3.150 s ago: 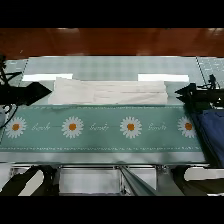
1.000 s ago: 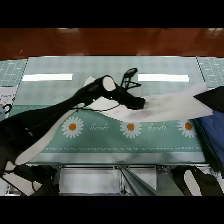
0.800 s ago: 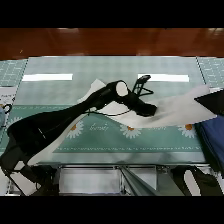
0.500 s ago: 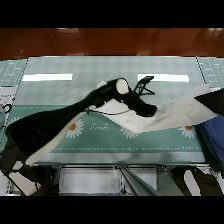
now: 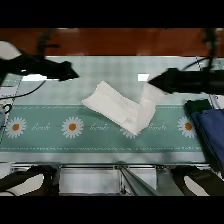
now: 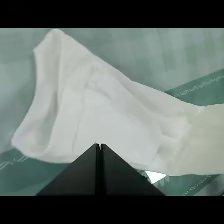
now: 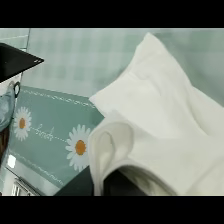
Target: Fold the shirts.
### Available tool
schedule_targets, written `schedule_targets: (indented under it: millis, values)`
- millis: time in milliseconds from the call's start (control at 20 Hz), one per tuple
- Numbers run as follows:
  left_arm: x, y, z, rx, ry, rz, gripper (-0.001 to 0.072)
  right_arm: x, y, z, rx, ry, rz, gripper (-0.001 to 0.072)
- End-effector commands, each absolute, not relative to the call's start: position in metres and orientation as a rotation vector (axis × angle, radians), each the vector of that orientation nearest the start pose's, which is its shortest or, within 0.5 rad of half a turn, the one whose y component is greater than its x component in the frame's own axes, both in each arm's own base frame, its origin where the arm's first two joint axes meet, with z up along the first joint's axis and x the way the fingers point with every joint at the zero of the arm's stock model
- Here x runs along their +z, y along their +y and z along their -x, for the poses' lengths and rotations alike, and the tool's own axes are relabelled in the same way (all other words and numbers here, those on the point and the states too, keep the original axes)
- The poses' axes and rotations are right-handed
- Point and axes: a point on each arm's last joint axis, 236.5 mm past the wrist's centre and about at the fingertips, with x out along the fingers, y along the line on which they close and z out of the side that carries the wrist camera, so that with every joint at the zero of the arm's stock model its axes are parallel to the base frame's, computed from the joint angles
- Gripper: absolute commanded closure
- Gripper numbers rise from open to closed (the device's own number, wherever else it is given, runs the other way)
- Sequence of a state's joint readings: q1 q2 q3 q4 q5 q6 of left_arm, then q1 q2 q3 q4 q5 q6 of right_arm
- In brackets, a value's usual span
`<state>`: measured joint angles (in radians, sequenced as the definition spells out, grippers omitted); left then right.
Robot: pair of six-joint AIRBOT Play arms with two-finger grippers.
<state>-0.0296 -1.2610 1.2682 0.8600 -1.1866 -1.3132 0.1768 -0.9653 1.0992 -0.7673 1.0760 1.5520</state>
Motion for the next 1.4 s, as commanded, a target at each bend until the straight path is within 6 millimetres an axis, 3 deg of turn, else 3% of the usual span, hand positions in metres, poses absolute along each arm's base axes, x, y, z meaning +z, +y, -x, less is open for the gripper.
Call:
schedule_targets:
  millis: [0,150,300,600,800,850,900,1050,1150,1250,1350]
  values:
    - [0.124,-0.096,-0.360,-0.475,0.968,0.392,0.0687,0.127,0.292,-0.370,0.707,0.960,-0.690,0.0689]
    - [0.126,-0.095,-0.344,-0.471,0.949,0.383,0.0688,0.081,0.337,-0.389,0.748,1.057,-0.726,0.0689]
    - [0.119,-0.099,-0.340,-0.480,0.963,0.380,0.0688,0.062,0.362,-0.411,0.764,1.088,-0.735,0.0689]
    - [0.108,-0.099,-0.339,-0.471,0.976,0.390,0.0687,0.053,0.383,-0.436,0.780,1.107,-0.767,0.0689]
    - [0.093,-0.098,-0.336,-0.458,1.003,0.408,0.0687,0.024,0.392,-0.433,0.765,1.162,-0.769,0.0685]
    - [0.087,-0.098,-0.333,-0.455,1.015,0.414,0.0687,0.018,0.393,-0.432,0.760,1.174,-0.768,0.0560]
    - [0.081,-0.099,-0.331,-0.452,1.029,0.421,0.0687,0.012,0.393,-0.432,0.756,1.182,-0.765,0.0310]
    - [0.065,-0.099,-0.326,-0.447,1.060,0.430,0.0687,0.002,0.385,-0.425,0.723,1.247,-0.755,0.0306]
    - [0.060,-0.095,-0.329,-0.428,1.054,0.432,0.0687,0.006,0.376,-0.412,0.744,1.331,-0.773,0.0308]
    - [0.062,-0.084,-0.335,-0.395,1.031,0.434,0.0687,0.034,0.349,-0.399,0.805,1.372,-0.749,0.0308]
    - [0.066,-0.062,-0.338,-0.341,1.014,0.466,0.0687,0.074,0.293,-0.391,0.804,1.342,-0.631,0.0308]
